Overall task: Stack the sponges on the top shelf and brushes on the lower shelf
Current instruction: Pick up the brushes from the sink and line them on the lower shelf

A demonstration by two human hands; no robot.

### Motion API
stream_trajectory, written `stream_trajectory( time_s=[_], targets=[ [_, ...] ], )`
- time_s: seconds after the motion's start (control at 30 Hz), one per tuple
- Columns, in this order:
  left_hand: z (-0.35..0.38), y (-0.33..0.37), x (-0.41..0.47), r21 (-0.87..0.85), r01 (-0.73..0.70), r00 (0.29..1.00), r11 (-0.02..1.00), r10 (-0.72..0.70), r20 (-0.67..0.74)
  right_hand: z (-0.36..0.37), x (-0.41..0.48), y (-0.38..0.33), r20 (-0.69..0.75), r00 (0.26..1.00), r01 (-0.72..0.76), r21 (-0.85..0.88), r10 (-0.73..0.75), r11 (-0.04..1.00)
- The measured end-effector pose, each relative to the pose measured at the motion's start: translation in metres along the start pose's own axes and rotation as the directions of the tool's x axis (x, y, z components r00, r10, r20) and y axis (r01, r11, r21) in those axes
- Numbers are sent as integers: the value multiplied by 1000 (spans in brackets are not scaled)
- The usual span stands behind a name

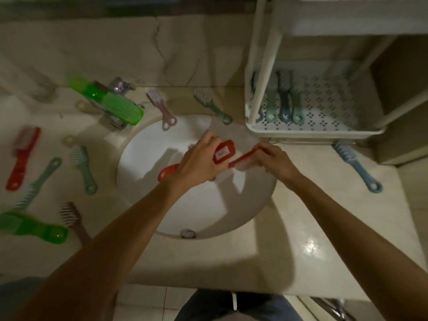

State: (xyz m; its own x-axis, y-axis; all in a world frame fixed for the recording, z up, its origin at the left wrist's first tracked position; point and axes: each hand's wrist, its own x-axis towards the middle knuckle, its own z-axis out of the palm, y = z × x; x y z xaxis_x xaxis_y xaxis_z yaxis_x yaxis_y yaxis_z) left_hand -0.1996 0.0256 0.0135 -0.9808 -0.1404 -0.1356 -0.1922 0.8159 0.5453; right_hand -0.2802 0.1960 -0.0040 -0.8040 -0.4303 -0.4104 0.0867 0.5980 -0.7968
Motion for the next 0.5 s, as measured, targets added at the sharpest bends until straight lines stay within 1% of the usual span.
stream_trajectory(
  time_s=[0.07, 0.13, 0.17, 0.23, 0.27, 0.33, 0.4, 0.43, 0.47, 0.5],
  targets=[
    [-5, 24, 0, -147, 15, 992, 989, 4, 128, -20, -10, -7, 27, 999, -20, 82, 18, 996],
    [-5, 48, -2, -269, 79, 962, 960, -2, 274, -39, -19, -12, 52, 998, -42, 173, 33, 984],
    [-2, 58, -2, -330, 98, 941, 939, 20, 337, -49, -22, -14, 60, 997, -54, 205, 42, 977],
    [4, 77, -2, -442, 145, 899, 885, 70, 433, -69, -29, -15, 48, 997, -73, 217, 64, 973],
    [8, 86, -1, -468, 160, 884, 869, 85, 459, -78, -30, -13, 25, 996, -86, 216, 82, 973],
    [16, 104, 4, -479, 159, 876, 863, 100, 471, -92, -33, -10, -39, 992, -108, 247, 121, 963],
    [22, 121, 10, -538, 175, 900, 825, 88, 427, -103, -35, -5, -98, 984, -103, 361, 148, 927],
    [25, 128, 13, -592, 214, 911, 777, 60, 408, -108, -36, -2, -122, 980, -88, 450, 159, 889],
    [26, 135, 17, -659, 257, 919, 707, 32, 392, -112, -37, 2, -138, 975, -77, 524, 174, 848],
    [28, 139, 21, -725, 291, 926, 624, 9, 378, -116, -40, 7, -146, 972, -74, 554, 184, 829]
  ],
)
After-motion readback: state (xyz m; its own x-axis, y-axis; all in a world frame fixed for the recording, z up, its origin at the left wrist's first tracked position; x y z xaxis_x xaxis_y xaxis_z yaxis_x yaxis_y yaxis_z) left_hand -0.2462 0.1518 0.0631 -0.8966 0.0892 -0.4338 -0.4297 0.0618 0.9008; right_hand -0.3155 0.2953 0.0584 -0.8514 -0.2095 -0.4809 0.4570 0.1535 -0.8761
